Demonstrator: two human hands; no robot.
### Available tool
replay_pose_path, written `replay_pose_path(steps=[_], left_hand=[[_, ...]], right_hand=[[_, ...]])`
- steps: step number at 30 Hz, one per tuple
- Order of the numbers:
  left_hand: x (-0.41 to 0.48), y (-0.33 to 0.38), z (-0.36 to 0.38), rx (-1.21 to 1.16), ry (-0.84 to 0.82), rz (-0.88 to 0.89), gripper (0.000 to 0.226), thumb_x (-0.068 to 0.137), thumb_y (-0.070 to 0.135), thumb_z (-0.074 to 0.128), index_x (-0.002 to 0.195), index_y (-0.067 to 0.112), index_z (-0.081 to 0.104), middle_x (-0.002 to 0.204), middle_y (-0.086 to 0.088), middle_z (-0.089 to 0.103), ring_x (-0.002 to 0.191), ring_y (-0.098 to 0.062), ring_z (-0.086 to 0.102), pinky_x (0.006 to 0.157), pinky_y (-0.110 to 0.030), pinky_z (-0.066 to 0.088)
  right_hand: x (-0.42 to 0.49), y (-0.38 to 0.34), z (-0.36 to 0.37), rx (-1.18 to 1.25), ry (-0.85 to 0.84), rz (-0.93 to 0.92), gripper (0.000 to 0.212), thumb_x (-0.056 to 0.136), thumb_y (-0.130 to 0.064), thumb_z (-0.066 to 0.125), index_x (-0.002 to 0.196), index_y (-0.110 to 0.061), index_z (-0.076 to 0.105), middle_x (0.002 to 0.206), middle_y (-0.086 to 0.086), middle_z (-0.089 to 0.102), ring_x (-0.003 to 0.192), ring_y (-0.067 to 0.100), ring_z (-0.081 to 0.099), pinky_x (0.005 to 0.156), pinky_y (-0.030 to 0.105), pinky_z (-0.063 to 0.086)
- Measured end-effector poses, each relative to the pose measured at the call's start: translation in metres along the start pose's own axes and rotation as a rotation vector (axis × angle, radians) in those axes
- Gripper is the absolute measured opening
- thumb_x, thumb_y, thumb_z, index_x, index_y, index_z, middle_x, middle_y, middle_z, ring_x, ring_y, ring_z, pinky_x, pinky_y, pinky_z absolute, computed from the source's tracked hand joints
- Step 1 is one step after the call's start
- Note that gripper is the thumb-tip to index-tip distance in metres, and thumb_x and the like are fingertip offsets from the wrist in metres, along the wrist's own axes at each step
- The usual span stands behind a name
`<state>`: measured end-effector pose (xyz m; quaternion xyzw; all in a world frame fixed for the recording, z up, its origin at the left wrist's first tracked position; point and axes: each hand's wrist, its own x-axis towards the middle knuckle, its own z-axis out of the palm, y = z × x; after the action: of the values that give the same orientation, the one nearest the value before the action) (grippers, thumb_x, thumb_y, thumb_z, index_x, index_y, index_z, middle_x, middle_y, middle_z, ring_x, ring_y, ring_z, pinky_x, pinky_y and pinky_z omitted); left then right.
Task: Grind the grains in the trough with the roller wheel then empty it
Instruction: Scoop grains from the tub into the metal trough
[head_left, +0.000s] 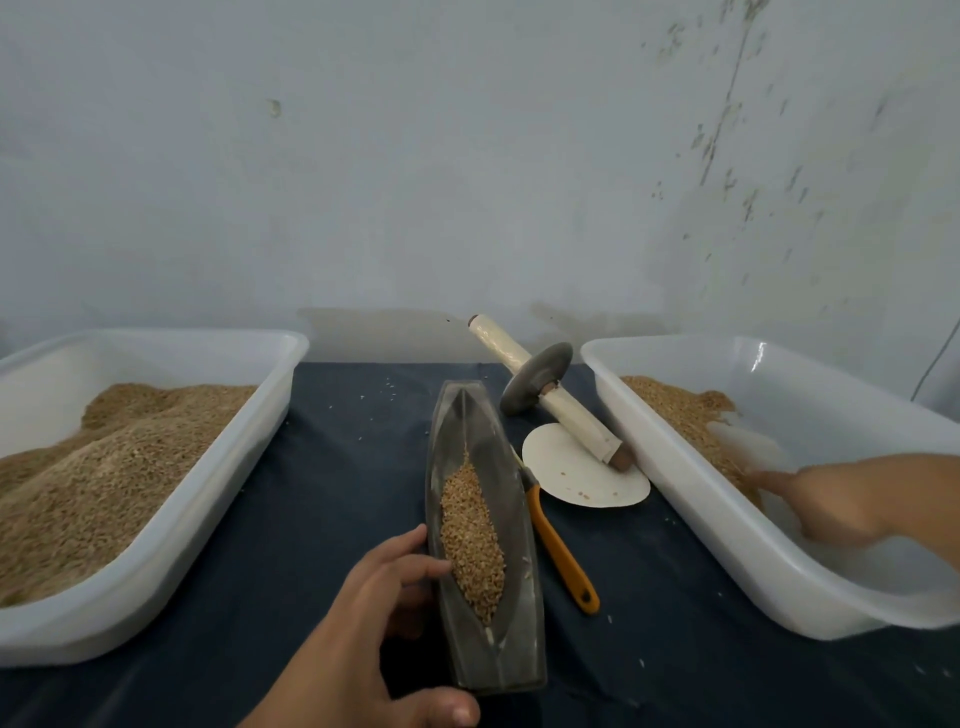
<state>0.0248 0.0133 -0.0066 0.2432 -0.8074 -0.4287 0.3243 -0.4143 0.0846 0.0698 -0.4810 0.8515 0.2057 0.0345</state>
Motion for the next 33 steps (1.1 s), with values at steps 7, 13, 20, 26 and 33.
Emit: replay_pose_path(steps=[7,13,20,26,33], left_hand=[[-0.002,-0.003,-0.001,0.109,-0.005,0.003,0.083,0.053,0.078,0.075,0.126,0.059,0.04,0.146,0.037,0.02,0.121,0.009,0.049,0.094,-0.021,0.05],[-0.002,-0.004,-0.001,0.152,-0.017,0.002,0.081,0.055,0.079,0.074,0.125,0.062,0.038,0.147,0.037,0.017,0.121,0.012,0.047,0.093,-0.015,0.048],[0.0,-0.003,-0.001,0.141,0.001,0.007,0.083,0.053,0.079,0.074,0.126,0.059,0.04,0.145,0.036,0.021,0.12,0.009,0.05,0.093,-0.018,0.049],[0.001,-0.001,0.002,0.002,-0.014,-0.043,0.067,0.063,0.064,0.08,0.123,0.049,0.054,0.146,0.029,0.028,0.122,0.006,0.049,0.094,-0.018,0.048],[0.03,-0.002,0.018,-0.602,0.24,-0.578,0.038,0.07,-0.004,0.071,0.083,0.032,0.071,0.104,-0.012,0.065,0.092,-0.023,0.063,0.072,-0.032,0.047]], right_hand=[[-0.059,-0.024,-0.09,0.636,0.705,-0.205,0.05,0.088,-0.036,0.046,0.136,-0.05,0.043,0.133,-0.02,0.056,0.107,0.004,0.061,0.083,0.031,0.051],[-0.123,-0.155,-0.072,1.214,0.639,-0.533,0.05,0.077,-0.039,0.051,0.125,-0.055,0.048,0.117,-0.035,0.057,0.103,-0.014,0.056,0.075,0.02,0.046],[0.02,-0.215,-0.081,0.804,0.478,0.085,0.056,0.083,-0.02,0.067,0.134,-0.014,0.046,0.118,0.009,0.055,0.102,0.025,0.056,0.086,0.041,0.054],[0.097,-0.211,-0.083,0.798,0.253,0.322,0.026,0.082,-0.026,0.07,0.102,-0.011,0.061,0.086,0.009,0.058,0.083,0.027,0.059,0.073,0.04,0.05],[0.122,-0.203,-0.081,0.96,0.185,0.265,0.012,0.094,-0.022,0.055,0.096,-0.013,0.064,0.07,0.005,0.052,0.059,0.019,0.047,0.056,0.03,0.036]])
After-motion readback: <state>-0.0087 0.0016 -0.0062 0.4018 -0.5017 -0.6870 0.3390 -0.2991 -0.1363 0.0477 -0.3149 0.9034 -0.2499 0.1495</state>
